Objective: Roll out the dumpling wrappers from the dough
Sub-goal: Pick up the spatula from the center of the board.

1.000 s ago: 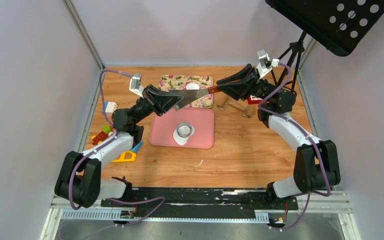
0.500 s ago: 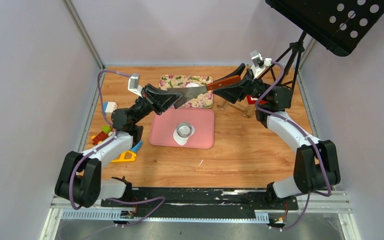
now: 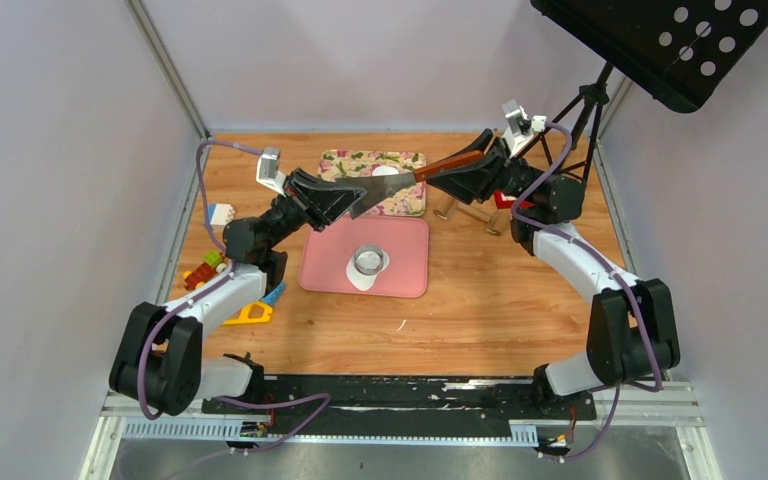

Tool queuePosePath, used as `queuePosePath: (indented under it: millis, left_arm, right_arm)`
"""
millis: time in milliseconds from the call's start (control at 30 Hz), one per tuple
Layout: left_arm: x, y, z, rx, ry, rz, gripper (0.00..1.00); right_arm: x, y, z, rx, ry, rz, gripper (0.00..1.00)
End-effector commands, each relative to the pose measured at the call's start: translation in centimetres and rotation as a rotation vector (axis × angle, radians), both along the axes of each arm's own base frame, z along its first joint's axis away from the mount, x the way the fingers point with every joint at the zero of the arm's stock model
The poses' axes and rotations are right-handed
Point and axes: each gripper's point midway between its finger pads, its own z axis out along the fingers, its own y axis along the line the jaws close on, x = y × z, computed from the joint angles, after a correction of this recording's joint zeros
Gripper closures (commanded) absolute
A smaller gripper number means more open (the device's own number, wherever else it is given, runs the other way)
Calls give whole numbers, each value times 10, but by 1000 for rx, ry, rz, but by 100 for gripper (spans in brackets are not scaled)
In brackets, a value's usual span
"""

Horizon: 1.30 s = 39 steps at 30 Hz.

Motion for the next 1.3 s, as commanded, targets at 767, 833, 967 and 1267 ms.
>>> queuePosePath:
  millis: [767, 833, 967, 1267]
  left_arm:
    - [8, 0, -9, 16, 17, 38, 100]
    - [8, 0, -10, 17, 18, 37, 100]
    - [9, -1, -11, 21, 20, 38, 100]
    - [23, 19, 0, 5, 24, 111, 1]
  right_arm:
    - [-6, 2, 32, 81, -97, 8, 68]
    - [-6, 2, 32, 82, -96, 9, 74]
    - [-5, 2, 34, 92, -95, 7, 99]
    - [27, 3, 13, -97, -78, -189, 100]
